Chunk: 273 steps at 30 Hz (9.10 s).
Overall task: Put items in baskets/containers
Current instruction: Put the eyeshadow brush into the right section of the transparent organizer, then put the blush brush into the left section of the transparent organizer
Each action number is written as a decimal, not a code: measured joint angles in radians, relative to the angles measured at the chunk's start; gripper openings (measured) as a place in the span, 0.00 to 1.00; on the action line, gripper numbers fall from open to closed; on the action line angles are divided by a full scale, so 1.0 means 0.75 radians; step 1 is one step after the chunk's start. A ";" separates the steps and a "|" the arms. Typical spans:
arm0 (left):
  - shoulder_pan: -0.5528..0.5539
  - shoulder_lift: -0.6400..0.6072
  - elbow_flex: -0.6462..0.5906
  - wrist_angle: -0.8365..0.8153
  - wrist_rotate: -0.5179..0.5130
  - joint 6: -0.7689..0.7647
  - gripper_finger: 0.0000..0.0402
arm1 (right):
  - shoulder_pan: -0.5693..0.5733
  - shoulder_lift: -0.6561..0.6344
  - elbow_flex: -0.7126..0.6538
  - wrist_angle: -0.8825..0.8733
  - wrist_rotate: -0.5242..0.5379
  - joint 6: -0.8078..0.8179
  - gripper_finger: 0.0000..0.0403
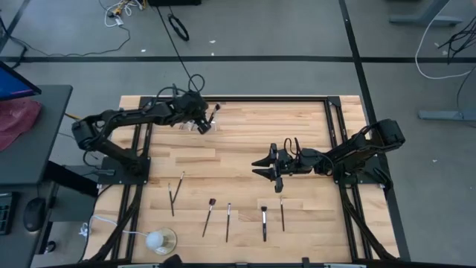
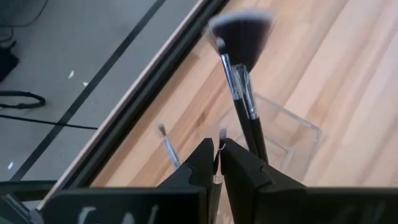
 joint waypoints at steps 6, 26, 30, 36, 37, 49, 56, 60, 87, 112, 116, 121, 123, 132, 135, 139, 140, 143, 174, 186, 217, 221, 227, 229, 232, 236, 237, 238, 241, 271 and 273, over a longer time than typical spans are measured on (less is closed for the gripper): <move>-0.001 0.037 0.000 0.000 -0.010 0.000 0.09 | 0.000 0.000 0.001 -0.001 0.000 0.001 0.32; -0.040 0.029 0.287 -0.182 -0.353 0.010 0.36 | 0.000 0.001 0.001 -0.026 -0.013 0.017 0.32; -0.148 0.013 0.296 -0.195 -0.349 0.010 0.35 | 0.011 0.001 0.001 -0.077 -0.006 0.097 0.32; -0.421 0.008 0.167 -0.060 -0.332 -0.072 0.30 | 0.201 -0.047 0.134 -0.595 0.150 0.019 0.32; -0.476 0.007 0.126 0.012 -0.332 -0.077 0.30 | 0.238 -0.052 0.187 -0.759 0.193 0.009 0.32; -0.930 0.007 -0.234 0.818 -0.336 -0.011 0.26 | 0.536 -0.059 0.579 -2.165 0.284 0.672 0.54; -0.915 0.007 -0.238 0.818 -0.340 0.001 0.26 | 0.740 -0.011 0.577 -2.327 0.430 1.064 0.57; -0.890 0.007 -0.238 0.820 -0.340 0.000 0.26 | 0.800 0.067 0.577 -2.319 0.626 1.188 0.54; -0.876 0.007 -0.238 0.819 -0.339 0.001 0.26 | 0.926 0.314 0.316 -1.936 0.913 1.337 0.27; -0.876 0.008 -0.238 0.820 -0.339 0.036 0.26 | 0.586 0.319 0.300 -1.719 0.917 0.954 0.02; -0.876 0.008 -0.238 0.820 -0.339 0.036 0.26 | 0.432 0.328 0.294 -1.498 0.842 0.700 0.02; -0.876 0.008 -0.238 0.820 -0.339 0.036 0.26 | 0.270 0.327 0.294 -1.334 0.673 0.450 0.02; -0.876 0.008 -0.238 0.820 -0.339 0.036 0.26 | 0.227 0.329 0.296 -1.304 0.644 0.384 0.02; -0.876 0.008 -0.238 0.819 -0.111 0.035 0.26 | 0.161 0.317 0.292 -1.038 0.713 0.187 0.02; -0.876 0.008 -0.238 0.818 0.040 0.035 0.26 | 0.174 0.266 0.277 -0.901 0.751 0.128 0.02; -0.877 0.008 -0.237 0.820 0.149 0.042 0.26 | 0.222 0.149 0.204 -0.515 0.764 -0.073 0.02; -0.877 0.008 -0.237 0.825 0.168 0.046 0.26 | 0.237 0.125 0.181 -0.405 0.761 -0.132 0.02; -0.876 0.026 -0.237 0.939 0.240 0.046 0.26 | 0.278 0.071 0.120 -0.016 0.732 -0.316 0.02; -0.916 0.535 0.089 1.845 0.522 -0.071 0.33 | 0.299 0.063 0.242 0.233 0.467 -0.659 0.02; -0.916 0.516 0.091 1.713 0.479 -0.088 0.05 | 0.311 0.046 0.241 0.130 0.507 -0.595 0.13; -0.081 -0.073 0.040 -0.126 -0.256 -0.209 0.06 | 0.421 -0.208 0.176 -0.354 0.823 -0.471 0.31; 0.007 -0.073 -0.065 0.017 -0.159 -0.209 0.07 | 0.421 -0.208 0.176 -0.366 0.823 -0.460 0.31; 0.050 -0.072 -0.231 0.209 -0.060 -0.216 0.07 | 0.420 -0.208 0.176 -0.370 0.823 -0.450 0.31; 0.049 -0.072 -0.250 0.195 -0.054 -0.215 0.08 | 0.418 -0.208 0.176 -0.370 0.823 -0.450 0.31; 0.047 -0.072 -0.261 0.191 -0.054 -0.213 0.09 | 0.408 -0.208 0.176 -0.370 0.823 -0.450 0.31; 0.042 -0.072 -0.261 0.201 -0.055 -0.210 0.10 | 0.389 -0.208 0.176 -0.370 0.824 -0.450 0.31; 0.042 -0.072 -0.261 0.204 -0.055 -0.210 0.10 | 0.385 -0.208 0.176 -0.369 0.824 -0.447 0.31; 0.042 -0.072 -0.261 0.208 -0.055 -0.210 0.11 | 0.383 -0.208 0.176 -0.369 0.825 -0.447 0.31; 0.042 -0.072 -0.261 0.220 -0.056 -0.210 0.15 | 0.382 -0.208 0.176 -0.369 0.824 -0.447 0.31; -0.520 -0.302 0.055 0.088 0.181 -0.244 0.35 | 0.408 -0.180 0.283 -1.299 0.514 0.447 0.52; -0.627 -0.275 0.055 0.132 0.161 -0.244 0.34 | 0.435 -0.144 0.291 -1.337 0.459 0.559 0.60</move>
